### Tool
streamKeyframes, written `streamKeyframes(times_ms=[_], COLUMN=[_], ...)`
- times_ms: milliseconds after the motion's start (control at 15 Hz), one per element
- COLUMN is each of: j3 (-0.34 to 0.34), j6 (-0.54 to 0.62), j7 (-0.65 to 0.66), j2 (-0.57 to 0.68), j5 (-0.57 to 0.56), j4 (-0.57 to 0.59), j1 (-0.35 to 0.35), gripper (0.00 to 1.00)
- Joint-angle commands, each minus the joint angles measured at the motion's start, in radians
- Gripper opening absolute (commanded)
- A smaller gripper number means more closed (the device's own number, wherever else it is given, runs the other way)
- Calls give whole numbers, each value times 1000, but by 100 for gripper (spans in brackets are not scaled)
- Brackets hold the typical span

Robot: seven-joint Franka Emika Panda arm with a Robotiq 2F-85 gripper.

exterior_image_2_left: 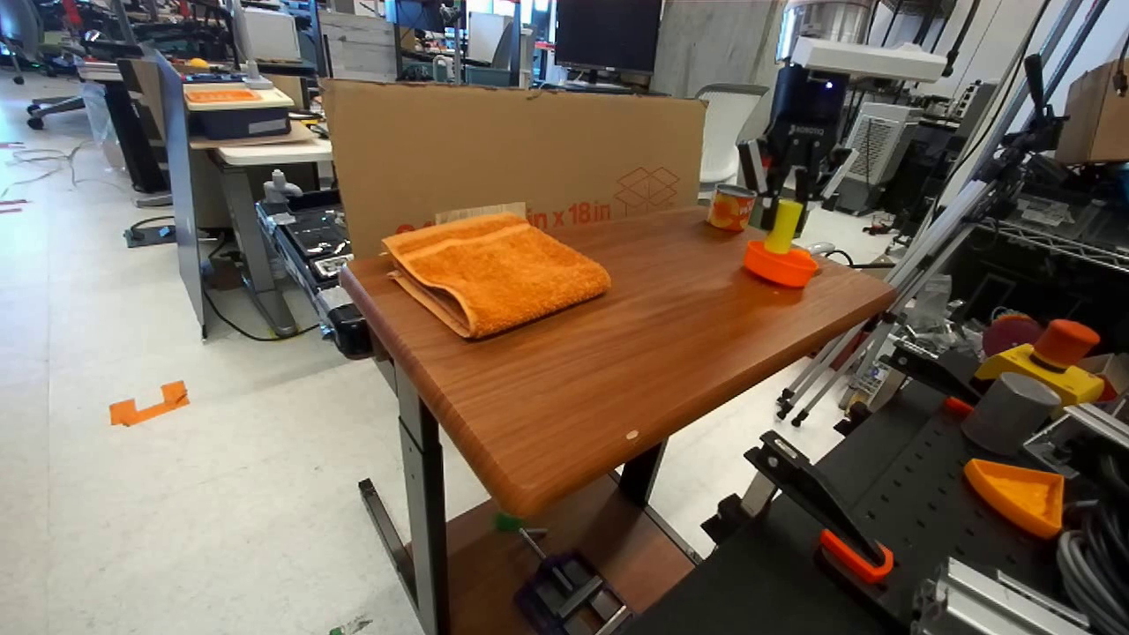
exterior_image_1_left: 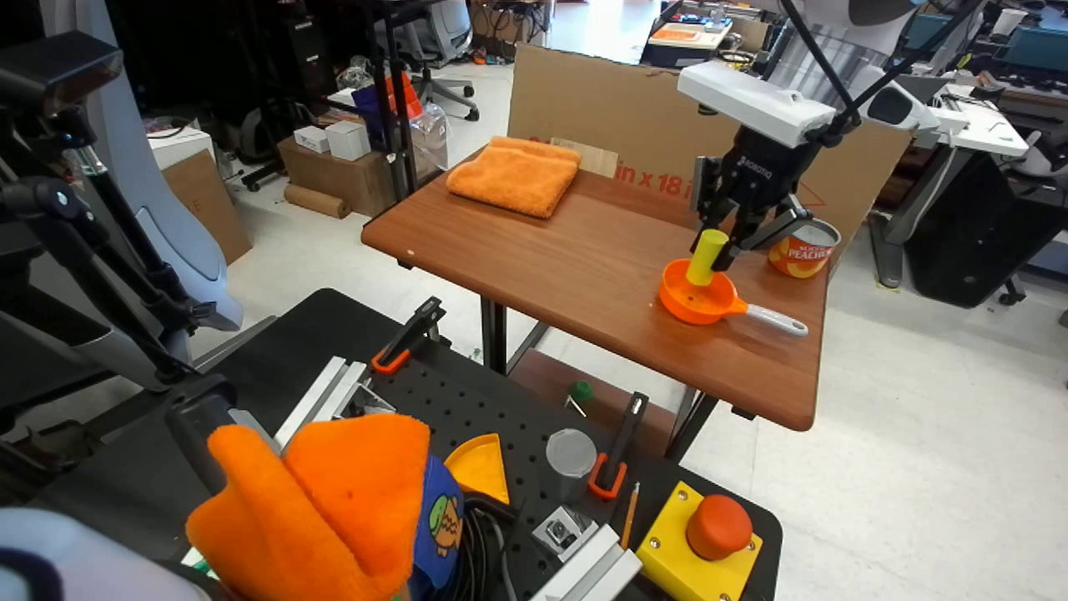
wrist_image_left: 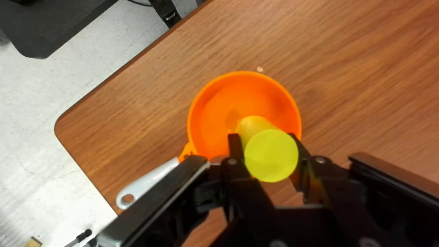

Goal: Put the yellow block in the orange pan

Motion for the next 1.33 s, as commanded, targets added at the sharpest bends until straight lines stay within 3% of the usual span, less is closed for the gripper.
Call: streamKeyframes(times_ms=[0,667,733,867,1067,1267], j3=[4,-6,-6,-3,5,14], j6=[19,30,24,22,15,7], j7=[-7,32,32,25,16,6], j2=[-9,63,66,57,23,-30], j5=[11,-21,-23,-28,-24,-20], j4=[-22,0,1,-4,-25,-55], j1=[9,45,46,50,61,75], gripper=[17,17,67,73,94,100])
